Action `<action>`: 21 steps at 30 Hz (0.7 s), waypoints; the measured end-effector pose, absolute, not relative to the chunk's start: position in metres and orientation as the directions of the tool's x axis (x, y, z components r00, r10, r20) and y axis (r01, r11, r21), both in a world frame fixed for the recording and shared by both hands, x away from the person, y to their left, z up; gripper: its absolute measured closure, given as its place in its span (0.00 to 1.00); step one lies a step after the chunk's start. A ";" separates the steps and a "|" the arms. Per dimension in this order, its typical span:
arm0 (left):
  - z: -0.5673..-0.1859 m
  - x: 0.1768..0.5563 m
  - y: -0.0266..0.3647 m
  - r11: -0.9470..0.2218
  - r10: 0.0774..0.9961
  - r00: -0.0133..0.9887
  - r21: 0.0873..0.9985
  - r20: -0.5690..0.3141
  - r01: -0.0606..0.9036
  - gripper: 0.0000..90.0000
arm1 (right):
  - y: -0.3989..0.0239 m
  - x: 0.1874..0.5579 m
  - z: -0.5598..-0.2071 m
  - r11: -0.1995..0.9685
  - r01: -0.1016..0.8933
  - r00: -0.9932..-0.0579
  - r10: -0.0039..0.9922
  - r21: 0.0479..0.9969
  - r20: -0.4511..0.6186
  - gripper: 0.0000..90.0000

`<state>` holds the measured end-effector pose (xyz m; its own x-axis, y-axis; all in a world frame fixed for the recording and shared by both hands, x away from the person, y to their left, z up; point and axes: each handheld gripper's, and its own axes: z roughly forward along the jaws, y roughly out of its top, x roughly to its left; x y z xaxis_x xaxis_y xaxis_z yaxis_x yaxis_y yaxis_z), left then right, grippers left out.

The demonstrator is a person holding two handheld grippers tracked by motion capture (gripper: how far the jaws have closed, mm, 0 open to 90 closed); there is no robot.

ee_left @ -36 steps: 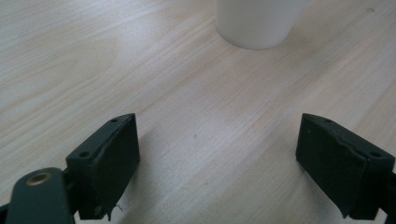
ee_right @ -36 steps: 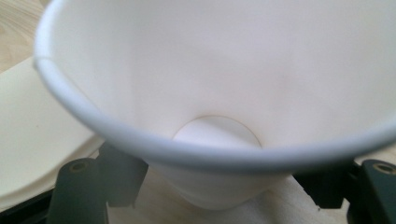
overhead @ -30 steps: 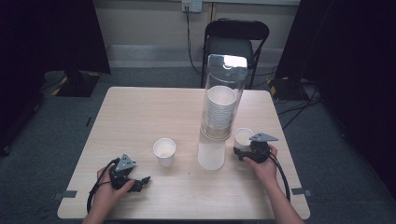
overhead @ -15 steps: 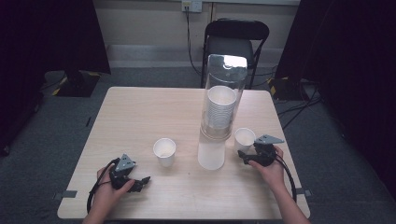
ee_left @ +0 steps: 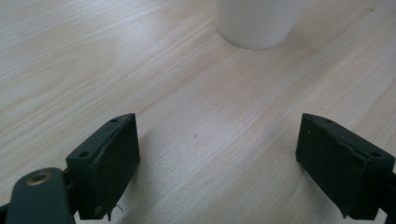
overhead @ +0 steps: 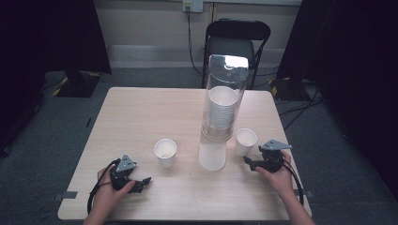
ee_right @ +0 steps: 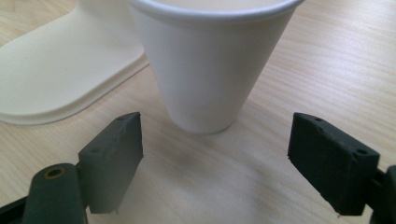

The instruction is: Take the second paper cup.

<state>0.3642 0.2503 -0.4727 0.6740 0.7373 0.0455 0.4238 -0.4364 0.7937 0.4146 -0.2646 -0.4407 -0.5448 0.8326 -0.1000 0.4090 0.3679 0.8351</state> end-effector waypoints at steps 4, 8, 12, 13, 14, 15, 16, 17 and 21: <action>-0.473 0.364 0.250 -0.437 0.737 0.674 0.793 0.046 0.424 0.14 | -0.268 0.410 -0.443 0.355 0.410 -0.547 0.833 0.840 -0.085 0.20; -0.473 0.364 0.250 -0.437 0.737 0.674 0.793 0.045 0.425 0.14 | -0.272 0.405 -0.444 0.360 0.415 -0.550 0.831 0.836 -0.084 0.20; -0.473 0.364 0.250 -0.437 0.738 0.674 0.793 0.046 0.425 0.14 | -0.275 0.399 -0.442 0.364 0.405 -0.557 0.826 0.838 -0.090 0.20; -0.473 0.364 0.250 -0.437 0.738 0.674 0.793 0.046 0.425 0.14 | -0.275 0.396 -0.440 0.370 0.397 -0.561 0.822 0.840 -0.097 0.20; -0.473 0.364 0.250 -0.437 0.738 0.674 0.793 0.046 0.425 0.14 | -0.275 0.396 -0.440 0.370 0.397 -0.561 0.822 0.840 -0.097 0.20; -0.473 0.364 0.250 -0.437 0.738 0.674 0.793 0.047 0.424 0.14 | -0.276 0.393 -0.440 0.376 0.398 -0.567 0.818 0.837 -0.098 0.20; -0.473 0.364 0.250 -0.437 0.738 0.674 0.793 0.047 0.424 0.14 | -0.277 0.392 -0.441 0.377 0.399 -0.568 0.817 0.836 -0.097 0.20; -0.473 0.364 0.250 -0.437 0.738 0.674 0.793 0.047 0.424 0.14 | -0.278 0.391 -0.442 0.376 0.397 -0.572 0.815 0.837 -0.095 0.20; -0.473 0.364 0.250 -0.438 0.737 0.674 0.793 0.047 0.423 0.14 | -0.284 0.385 -0.449 0.368 0.412 -0.564 0.822 0.834 -0.084 0.20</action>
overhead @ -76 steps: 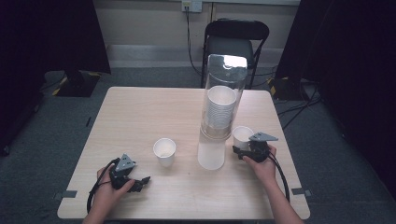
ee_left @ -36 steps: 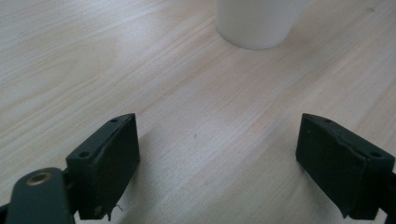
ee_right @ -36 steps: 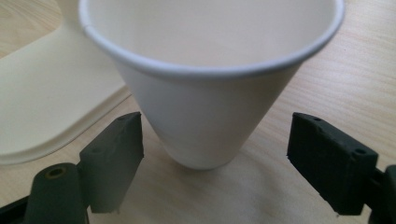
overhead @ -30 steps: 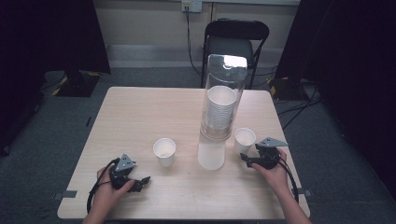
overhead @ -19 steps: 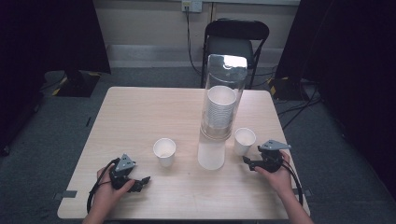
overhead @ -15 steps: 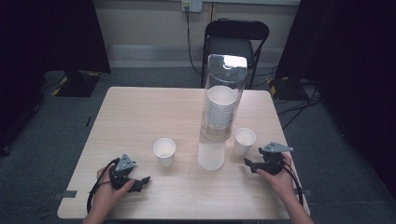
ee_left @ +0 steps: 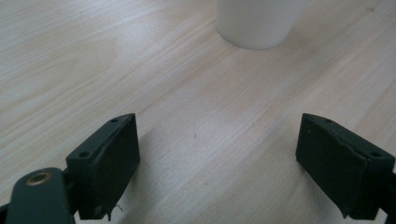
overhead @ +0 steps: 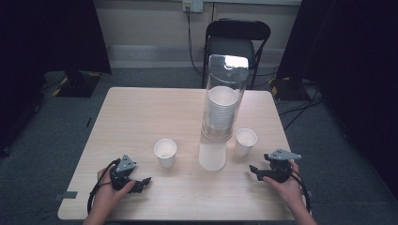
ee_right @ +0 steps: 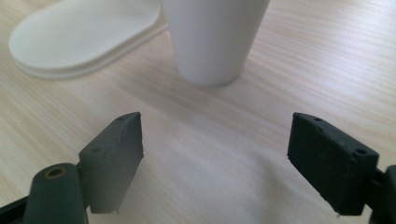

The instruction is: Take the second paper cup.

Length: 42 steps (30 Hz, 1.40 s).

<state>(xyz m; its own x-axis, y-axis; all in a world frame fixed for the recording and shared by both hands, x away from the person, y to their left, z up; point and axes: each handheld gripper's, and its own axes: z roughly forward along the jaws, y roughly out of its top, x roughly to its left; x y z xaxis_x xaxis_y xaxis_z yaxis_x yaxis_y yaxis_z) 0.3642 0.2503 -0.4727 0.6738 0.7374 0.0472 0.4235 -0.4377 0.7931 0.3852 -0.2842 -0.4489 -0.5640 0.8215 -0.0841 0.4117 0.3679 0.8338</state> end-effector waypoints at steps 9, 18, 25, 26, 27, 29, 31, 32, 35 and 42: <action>-0.473 0.364 0.250 -0.437 0.738 0.673 0.793 0.046 0.424 0.14 | -0.295 0.372 -0.454 0.372 0.416 -0.571 0.817 0.830 -0.080 0.20; -0.473 0.364 0.250 -0.437 0.738 0.673 0.793 0.047 0.424 0.14 | -0.307 0.360 -0.460 0.399 0.430 -0.604 0.794 0.810 -0.071 0.20; -0.473 0.364 0.250 -0.437 0.738 0.673 0.793 0.047 0.424 0.14 | -0.310 0.355 -0.461 0.424 0.446 -0.626 0.777 0.788 -0.063 0.19; -0.473 0.364 0.250 -0.437 0.738 0.673 0.793 0.047 0.424 0.14 | -0.311 0.354 -0.462 0.432 0.444 -0.630 0.774 0.785 -0.069 0.18; -0.473 0.364 0.250 -0.436 0.738 0.673 0.794 0.047 0.424 0.14 | -0.311 0.354 -0.462 0.432 0.444 -0.630 0.774 0.785 -0.069 0.18; -0.473 0.364 0.250 -0.437 0.738 0.673 0.794 0.047 0.424 0.14 | -0.312 0.352 -0.462 0.438 0.442 -0.634 0.770 0.783 -0.072 0.17; -0.473 0.364 0.250 -0.437 0.738 0.673 0.793 0.047 0.424 0.14 | -0.313 0.351 -0.462 0.456 0.435 -0.643 0.761 0.777 -0.087 0.16; -0.473 0.364 0.250 -0.437 0.738 0.673 0.793 0.048 0.423 0.14 | -0.313 0.350 -0.462 0.459 0.433 -0.646 0.758 0.776 -0.089 0.16; -0.473 0.364 0.250 -0.437 0.738 0.673 0.793 0.047 0.424 0.14 | -0.313 0.350 -0.462 0.460 0.432 -0.646 0.758 0.776 -0.089 0.15; -0.473 0.364 0.250 -0.437 0.738 0.673 0.793 0.047 0.424 0.14 | -0.313 0.351 -0.462 0.461 0.435 -0.645 0.759 0.774 -0.090 0.14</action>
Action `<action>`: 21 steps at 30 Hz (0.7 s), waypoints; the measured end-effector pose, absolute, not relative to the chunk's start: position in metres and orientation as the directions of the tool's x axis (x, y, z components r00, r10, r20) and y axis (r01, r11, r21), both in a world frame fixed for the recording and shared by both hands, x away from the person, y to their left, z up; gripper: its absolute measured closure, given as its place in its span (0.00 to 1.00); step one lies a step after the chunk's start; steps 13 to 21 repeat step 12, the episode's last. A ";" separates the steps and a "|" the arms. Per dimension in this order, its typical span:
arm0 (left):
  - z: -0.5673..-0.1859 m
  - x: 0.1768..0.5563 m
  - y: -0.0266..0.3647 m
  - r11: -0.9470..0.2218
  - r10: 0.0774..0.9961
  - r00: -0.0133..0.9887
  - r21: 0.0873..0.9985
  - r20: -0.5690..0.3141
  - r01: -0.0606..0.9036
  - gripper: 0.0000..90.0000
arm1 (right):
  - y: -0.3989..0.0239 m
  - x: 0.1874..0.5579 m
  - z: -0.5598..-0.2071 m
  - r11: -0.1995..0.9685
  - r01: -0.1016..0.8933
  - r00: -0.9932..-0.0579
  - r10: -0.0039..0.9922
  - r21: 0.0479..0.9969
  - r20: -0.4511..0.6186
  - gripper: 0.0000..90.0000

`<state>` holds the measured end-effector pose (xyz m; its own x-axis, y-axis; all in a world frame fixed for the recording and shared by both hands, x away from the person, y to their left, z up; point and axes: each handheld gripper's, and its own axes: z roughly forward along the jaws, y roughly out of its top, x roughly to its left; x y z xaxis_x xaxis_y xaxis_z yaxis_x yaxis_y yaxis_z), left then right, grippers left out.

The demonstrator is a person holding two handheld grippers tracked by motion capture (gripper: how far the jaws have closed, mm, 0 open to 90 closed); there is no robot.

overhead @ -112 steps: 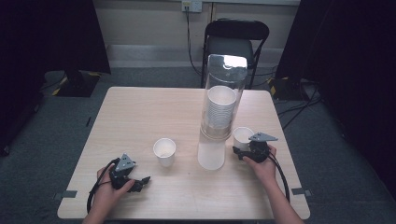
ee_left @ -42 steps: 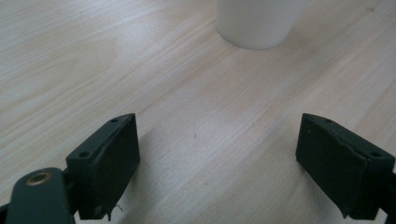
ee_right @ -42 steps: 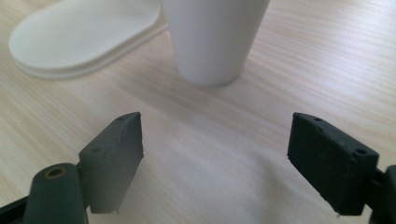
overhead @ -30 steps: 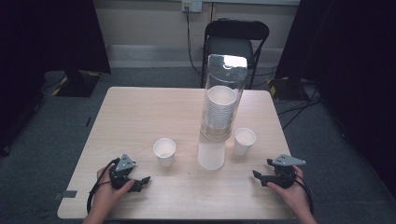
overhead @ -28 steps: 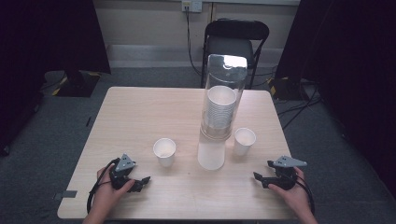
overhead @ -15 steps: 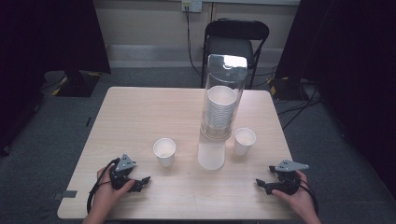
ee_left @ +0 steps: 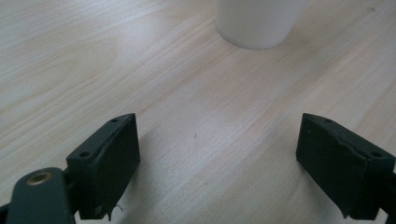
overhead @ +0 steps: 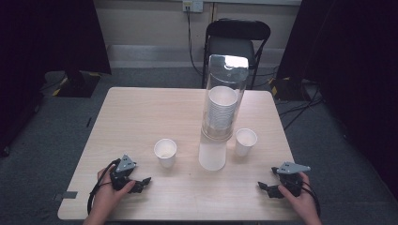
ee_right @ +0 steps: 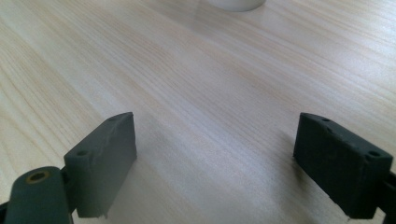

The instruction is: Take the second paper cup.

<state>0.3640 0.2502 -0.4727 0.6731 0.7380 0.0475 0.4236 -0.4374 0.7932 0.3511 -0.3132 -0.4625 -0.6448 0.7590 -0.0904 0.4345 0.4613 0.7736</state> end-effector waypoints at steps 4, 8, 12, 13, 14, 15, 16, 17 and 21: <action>-0.473 0.364 0.250 -0.438 0.738 0.673 0.793 0.048 0.424 0.14 | -0.314 0.350 -0.463 0.465 0.430 -0.652 0.753 0.774 -0.090 0.14; -0.473 0.364 0.250 -0.438 0.738 0.673 0.793 0.048 0.424 0.14 | -0.318 0.343 -0.463 0.463 0.431 -0.651 0.754 0.775 -0.090 0.14; -0.473 0.364 0.250 -0.437 0.738 0.673 0.793 0.047 0.424 0.14 | -0.319 0.341 -0.464 0.464 0.430 -0.650 0.754 0.774 -0.091 0.14; -0.473 0.364 0.250 -0.437 0.738 0.673 0.793 0.047 0.424 0.14 | -0.319 0.341 -0.464 0.464 0.430 -0.650 0.754 0.774 -0.091 0.14; -0.473 0.364 0.250 -0.437 0.738 0.673 0.793 0.047 0.424 0.14 | -0.319 0.341 -0.464 0.464 0.430 -0.650 0.754 0.774 -0.091 0.14; -0.473 0.364 0.250 -0.437 0.738 0.673 0.793 0.047 0.424 0.14 | -0.319 0.341 -0.464 0.464 0.430 -0.650 0.754 0.774 -0.091 0.14; -0.473 0.364 0.250 -0.437 0.738 0.673 0.793 0.047 0.424 0.14 | -0.319 0.341 -0.464 0.464 0.430 -0.650 0.754 0.774 -0.091 0.14; -0.473 0.364 0.250 -0.437 0.738 0.673 0.793 0.047 0.424 0.14 | -0.319 0.341 -0.464 0.464 0.430 -0.650 0.754 0.774 -0.091 0.14; -0.473 0.364 0.250 -0.437 0.738 0.673 0.793 0.047 0.424 0.14 | -0.319 0.341 -0.464 0.464 0.430 -0.650 0.754 0.774 -0.091 0.14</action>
